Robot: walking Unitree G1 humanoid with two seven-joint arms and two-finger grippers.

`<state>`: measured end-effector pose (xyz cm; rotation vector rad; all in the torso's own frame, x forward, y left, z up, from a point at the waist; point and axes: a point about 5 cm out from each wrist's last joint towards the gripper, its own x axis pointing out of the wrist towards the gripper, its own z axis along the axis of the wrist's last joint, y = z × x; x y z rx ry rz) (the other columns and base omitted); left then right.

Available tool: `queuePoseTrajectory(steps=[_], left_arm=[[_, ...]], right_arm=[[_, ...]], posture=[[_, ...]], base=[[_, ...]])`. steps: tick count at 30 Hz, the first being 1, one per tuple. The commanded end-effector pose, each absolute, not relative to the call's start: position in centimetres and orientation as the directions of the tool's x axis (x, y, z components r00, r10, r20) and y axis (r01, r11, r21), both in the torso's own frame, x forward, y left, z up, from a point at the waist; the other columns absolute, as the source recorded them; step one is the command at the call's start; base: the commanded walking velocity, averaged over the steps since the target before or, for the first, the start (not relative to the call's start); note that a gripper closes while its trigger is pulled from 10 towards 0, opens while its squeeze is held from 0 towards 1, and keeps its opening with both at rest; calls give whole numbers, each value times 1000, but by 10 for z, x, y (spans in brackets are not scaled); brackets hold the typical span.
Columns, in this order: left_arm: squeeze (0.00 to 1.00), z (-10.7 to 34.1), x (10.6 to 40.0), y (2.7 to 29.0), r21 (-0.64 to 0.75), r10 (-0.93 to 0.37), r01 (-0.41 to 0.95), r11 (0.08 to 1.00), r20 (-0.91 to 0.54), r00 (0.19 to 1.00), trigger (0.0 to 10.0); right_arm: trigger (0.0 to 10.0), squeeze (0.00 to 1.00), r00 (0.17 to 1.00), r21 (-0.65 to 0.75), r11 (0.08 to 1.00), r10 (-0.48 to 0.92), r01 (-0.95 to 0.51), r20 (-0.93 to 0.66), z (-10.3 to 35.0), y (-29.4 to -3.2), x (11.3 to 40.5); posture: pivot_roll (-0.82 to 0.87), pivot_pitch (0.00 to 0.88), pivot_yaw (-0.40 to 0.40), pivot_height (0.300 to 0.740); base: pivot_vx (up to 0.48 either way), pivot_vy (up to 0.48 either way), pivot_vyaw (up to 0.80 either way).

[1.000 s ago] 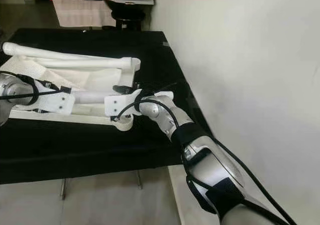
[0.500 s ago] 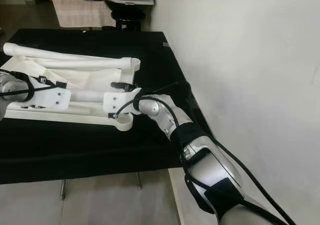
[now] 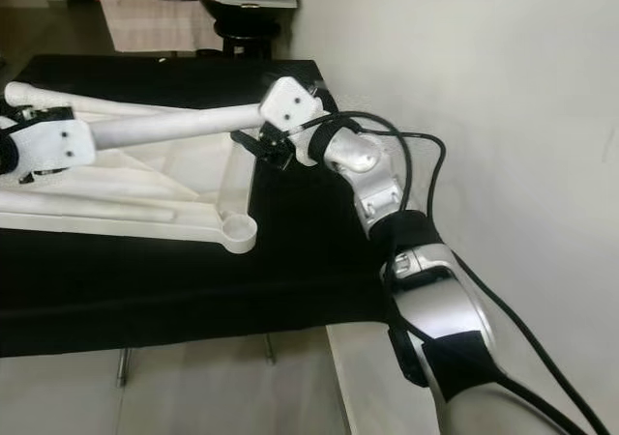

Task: Building children table

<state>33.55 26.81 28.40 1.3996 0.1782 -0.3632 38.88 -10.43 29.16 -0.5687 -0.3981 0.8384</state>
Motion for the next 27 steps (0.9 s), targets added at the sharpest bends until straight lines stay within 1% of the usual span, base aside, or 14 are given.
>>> queuePoseTrajectory(steps=[1, 2, 3, 11, 16, 18, 20, 21, 22, 23, 24, 25, 26, 27], left_arm=[[0, 253, 329, 301, 869, -13, 458, 185, -464, 886, 0], [0, 254, 325, 312, 879, 7, 407, 246, -422, 907, 0], [0, 255, 324, 316, 882, 16, 392, 262, -410, 912, 0], [0, 242, 313, 334, 872, 67, 404, 279, -437, 897, 0], [0, 243, 313, 329, 865, 11, 364, 344, -392, 920, 0], [0, 251, 316, 318, 824, -95, 305, 478, -297, 950, 0], [0, 251, 316, 318, 824, -95, 305, 478, -297, 950, 0], [0, 258, 318, 308, 766, -175, 279, 580, -218, 960, 0], [0, 272, 318, 292, 622, -314, 293, 726, -79, 946, 0], [0, 272, 318, 292, 622, -314, 293, 726, -79, 946, 0], [0, 284, 314, 278, 446, -451, 380, 810, 60, 891, 0], [0, 284, 314, 278, 446, -451, 380, 810, 60, 891, 0], [0, 291, 306, 264, 306, -579, 518, 799, 157, 800, 0], [0, 291, 306, 264, 306, -579, 518, 799, 157, 800, 0]], right_arm=[[10000, 1000, 610, -451, 745, 664, -491, 433, 343, -144, 382], [10000, 1000, 515, -386, 686, 722, -616, 462, 341, -148, 373], [10000, 1000, 493, -368, 673, 730, -642, 474, 340, -148, 371], [10000, 1000, 494, -234, 711, 650, -663, 577, 343, -166, 372], [10000, 1000, 443, -248, 618, 739, -746, 508, 329, -160, 369], [10000, 1000, 365, -283, 489, 843, -825, 394, 305, -149, 361], [10000, 1000, 365, -283, 489, 843, -825, 394, 305, -149, 361], [10000, 1000, 329, -267, 436, 871, -859, 365, 294, -144, 356], [10000, 1000, 281, -226, 373, 892, -900, 355, 285, -138, 350], [10000, 1000, 281, -226, 373, 892, -900, 355, 285, -138, 350], [10000, 1000, 232, -184, 313, 903, -932, 362, 279, -132, 344], [10000, 1000, 232, -184, 313, 903, -932, 362, 279, -132, 344], [10000, 1000, 199, -159, 273, 907, -949, 371, 275, -126, 339], [10000, 1000, 199, -159, 273, 907, -949, 371, 275, -126, 339]], posture=[[-91, 35, -79, 740], [-89, 37, -81, 740], [-89, 37, -81, 740], [-90, 36, -78, 740], [-89, 35, -82, 740], [-91, 34, -84, 740], [-91, 34, -84, 740], [-90, 35, -83, 740], [-90, 34, -82, 740], [-90, 34, -82, 740], [-91, 33, -82, 740], [-91, 33, -82, 740], [-91, 33, -82, 740], [-91, 33, -82, 740]], base=[[0, 0, 0], [0, 0, 0], [0, 0, 0], [0, 0, 0], [0, 0, 0], [0, 0, 0], [0, 0, 0], [0, 0, 0], [0, 0, 0], [0, 0, 0], [0, 0, 0], [0, 0, 0], [0, 0, 0], [0, 0, 0]])
